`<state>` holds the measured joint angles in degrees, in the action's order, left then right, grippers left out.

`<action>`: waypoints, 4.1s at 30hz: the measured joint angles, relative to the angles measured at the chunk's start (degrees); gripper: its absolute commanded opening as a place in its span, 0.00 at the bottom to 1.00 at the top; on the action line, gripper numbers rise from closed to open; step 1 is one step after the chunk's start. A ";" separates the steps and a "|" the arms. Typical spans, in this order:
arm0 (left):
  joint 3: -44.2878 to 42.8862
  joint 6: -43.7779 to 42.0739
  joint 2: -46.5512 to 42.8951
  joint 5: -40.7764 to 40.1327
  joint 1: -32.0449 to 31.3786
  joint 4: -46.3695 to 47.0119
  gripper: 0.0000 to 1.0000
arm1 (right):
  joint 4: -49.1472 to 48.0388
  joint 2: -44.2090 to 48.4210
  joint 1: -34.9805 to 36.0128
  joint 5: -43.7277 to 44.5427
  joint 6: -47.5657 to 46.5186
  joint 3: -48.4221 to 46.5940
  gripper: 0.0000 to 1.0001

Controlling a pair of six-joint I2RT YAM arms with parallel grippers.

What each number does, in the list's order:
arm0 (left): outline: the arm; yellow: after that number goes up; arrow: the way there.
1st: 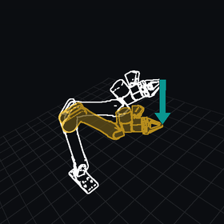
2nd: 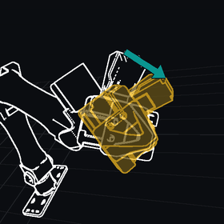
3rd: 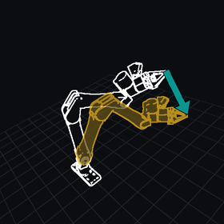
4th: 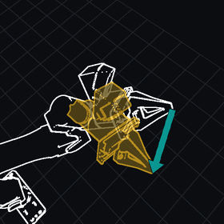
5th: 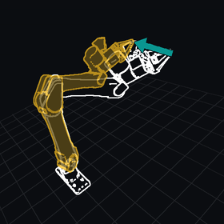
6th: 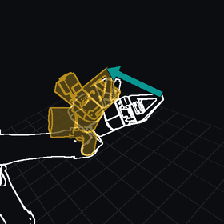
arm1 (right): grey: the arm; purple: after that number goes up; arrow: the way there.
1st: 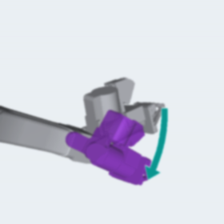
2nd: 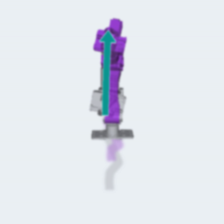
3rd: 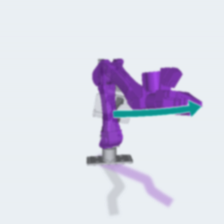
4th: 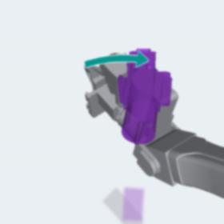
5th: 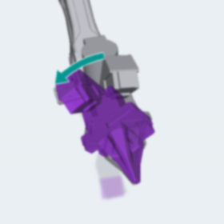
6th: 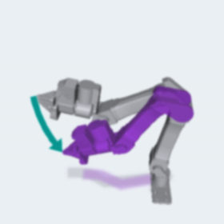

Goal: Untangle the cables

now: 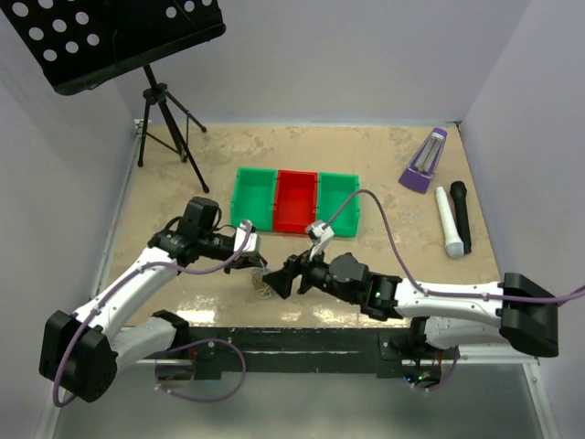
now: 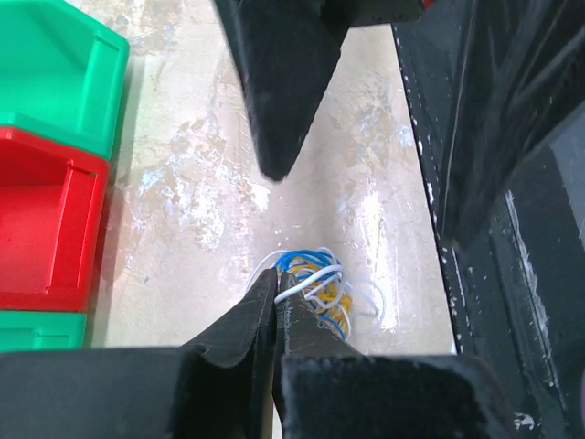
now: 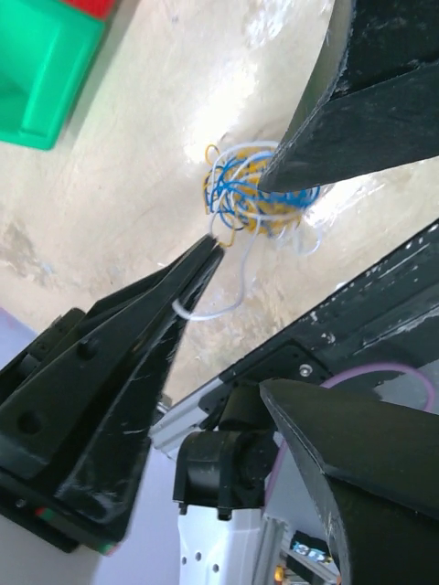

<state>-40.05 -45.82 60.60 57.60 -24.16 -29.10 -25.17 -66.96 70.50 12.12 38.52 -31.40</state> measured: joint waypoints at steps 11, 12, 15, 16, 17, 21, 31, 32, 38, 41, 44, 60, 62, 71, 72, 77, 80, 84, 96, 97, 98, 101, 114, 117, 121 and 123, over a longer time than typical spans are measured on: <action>-2.27 13.11 -0.42 -0.96 0.02 6.40 0.00 | -0.07 4.35 1.70 3.32 -3.19 5.66 0.87; -2.93 13.77 -0.42 -0.90 0.02 6.45 0.00 | -0.04 3.10 2.36 4.02 -3.96 5.46 0.87; -4.52 15.10 -0.42 -0.70 0.02 6.60 0.00 | 0.20 -1.79 4.26 7.26 -7.17 3.34 0.86; -4.66 15.30 -0.42 -0.66 0.02 6.69 0.00 | 0.22 -3.04 4.63 8.26 -8.17 2.40 0.86; -4.76 15.50 -0.42 -0.52 0.02 6.75 0.00 | 0.24 -4.46 4.92 9.68 -9.38 1.05 0.86; -4.92 16.26 -0.42 -0.20 0.02 6.16 0.00 | -1.57 -7.65 5.20 16.04 -13.11 -3.58 0.85; -7.65 19.10 -0.42 1.88 0.02 4.11 0.00 | -8.50 -14.60 5.27 21.38 -18.49 -8.39 0.65; -8.13 20.09 -0.42 2.32 0.02 4.24 0.00 | -8.76 -15.34 5.31 21.38 -18.73 -8.39 0.61; -12.48 26.60 0.28 4.85 0.02 5.33 0.00 | -10.40 -18.51 5.38 19.71 -18.80 -8.52 0.40; -15.56 28.92 0.92 5.33 0.02 5.66 0.00 | -11.74 -18.53 5.60 19.12 -17.97 -8.48 0.36; -18.49 31.08 1.18 5.14 0.02 5.75 0.00 | -14.01 -18.16 5.97 18.60 -16.35 -7.30 0.37; -36.06 37.11 1.09 -4.35 0.02 5.84 0.00 | -9.92 -20.50 10.56 20.20 -2.01 1.79 0.46; -38.34 37.29 1.09 -5.90 0.02 5.92 0.00 | -8.83 -22.16 10.97 20.39 0.28 1.73 0.46; -48.76 37.33 -1.68 -12.57 0.02 10.86 0.00 | -4.76 -25.57 11.96 21.90 10.84 2.12 0.48; -49.53 37.31 -2.10 -13.35 0.02 11.96 0.00 | -4.72 -25.57 11.98 22.03 11.50 2.19 0.48; -52.78 37.29 -3.04 -16.87 0.02 15.93 0.00 | -4.17 -25.55 12.00 23.56 14.32 2.51 0.49; -55.23 37.22 -2.60 -19.63 0.02 19.06 0.00 | -4.02 -25.55 12.00 24.41 15.54 2.62 0.50; -59.28 37.05 -1.49 -24.13 0.02 24.33 0.00 | -4.02 -25.57 12.00 24.81 16.79 2.62 0.52; -60.06 34.64 -4.24 -28.46 0.13 31.85 0.00 | 2.05 -24.17 11.72 29.11 14.53 0.02 0.47; -58.25 34.36 -4.94 -28.55 0.13 31.89 0.00 | 3.13 -23.63 11.34 29.73 13.55 -1.05 0.47; -55.56 33.97 -5.70 -29.14 0.13 32.17 0.00 | 3.91 -22.91 10.78 30.47 12.50 -2.23 0.47; -50.01 32.11 -6.25 -31.04 0.13 31.95 0.00 | 4.48 -19.17 8.09 31.52 9.38 -4.31 0.48; -39.85 27.76 -5.60 -32.89 0.13 30.80 0.00 | 4.59 -12.17 2.86 31.43 6.97 -0.90 0.54; -39.17 27.15 -5.55 -32.92 0.13 32.02 0.00 | 5.22 -9.35 2.89 31.61 7.50 -0.04 0.55; -36.37 26.08 -5.53 -34.03 0.13 34.36 0.00 | 5.38 -5.84 2.89 31.87 8.02 -0.04 0.56; -34.51 25.57 -5.38 -35.54 0.13 35.54 0.00 | 5.68 -4.24 2.89 31.91 8.44 0.04 0.56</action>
<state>-74.56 -20.25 55.22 22.06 -24.03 6.44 -19.49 -71.20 73.38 44.03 46.96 -31.35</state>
